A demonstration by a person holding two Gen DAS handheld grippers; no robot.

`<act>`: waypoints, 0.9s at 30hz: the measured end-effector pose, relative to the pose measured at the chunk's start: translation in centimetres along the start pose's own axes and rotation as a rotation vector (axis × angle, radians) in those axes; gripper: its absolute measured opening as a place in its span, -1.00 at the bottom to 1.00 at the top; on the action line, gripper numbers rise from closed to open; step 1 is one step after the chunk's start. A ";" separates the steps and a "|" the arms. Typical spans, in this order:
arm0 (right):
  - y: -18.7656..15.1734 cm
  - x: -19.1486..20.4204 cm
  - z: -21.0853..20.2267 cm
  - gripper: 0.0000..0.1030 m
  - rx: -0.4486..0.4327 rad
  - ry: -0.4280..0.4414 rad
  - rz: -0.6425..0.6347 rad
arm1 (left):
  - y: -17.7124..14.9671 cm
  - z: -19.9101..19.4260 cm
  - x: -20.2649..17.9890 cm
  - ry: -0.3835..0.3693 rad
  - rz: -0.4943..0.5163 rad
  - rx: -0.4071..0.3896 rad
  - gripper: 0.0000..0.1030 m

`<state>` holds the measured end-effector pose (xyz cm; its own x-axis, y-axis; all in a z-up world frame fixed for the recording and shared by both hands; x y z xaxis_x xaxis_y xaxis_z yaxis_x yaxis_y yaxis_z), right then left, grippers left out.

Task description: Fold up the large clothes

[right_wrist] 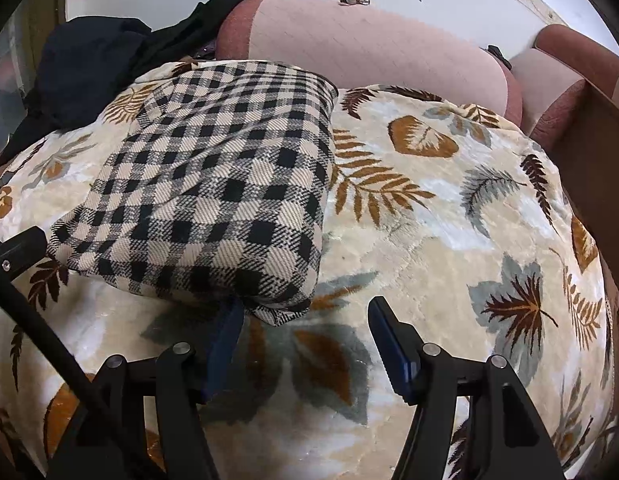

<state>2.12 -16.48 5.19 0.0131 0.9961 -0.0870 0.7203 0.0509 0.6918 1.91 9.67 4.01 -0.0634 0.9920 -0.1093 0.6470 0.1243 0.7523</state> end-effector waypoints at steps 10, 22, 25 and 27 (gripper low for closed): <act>-0.3 -0.5 0.4 0.35 0.013 -0.009 0.012 | -0.2 0.4 -0.1 -0.001 -0.004 0.017 0.70; -0.6 0.2 0.4 0.35 0.014 -0.006 -0.007 | -0.9 1.3 -0.2 -0.013 -0.010 0.058 0.70; -0.6 0.2 0.4 0.35 0.014 -0.006 -0.010 | -0.9 1.4 -0.3 -0.012 -0.002 0.059 0.69; -0.5 0.3 0.4 0.35 0.015 -0.004 -0.015 | -1.0 1.4 -0.4 -0.010 0.003 0.057 0.69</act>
<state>2.00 -16.21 4.53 0.0046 0.9950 -0.0998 0.7305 0.0648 0.6798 2.33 9.12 2.43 -0.0535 0.9921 -0.1136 0.6896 0.1190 0.7144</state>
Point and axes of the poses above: each gripper's, at about its wrist camera, not at the fingertips, and z roughly the way its jaws point, x to its left, y to its top, the point moved 4 cm from there along z, roughly the way its jaws point, and after that the axes turned 10 degrees about -x, right-handed, at the moved point
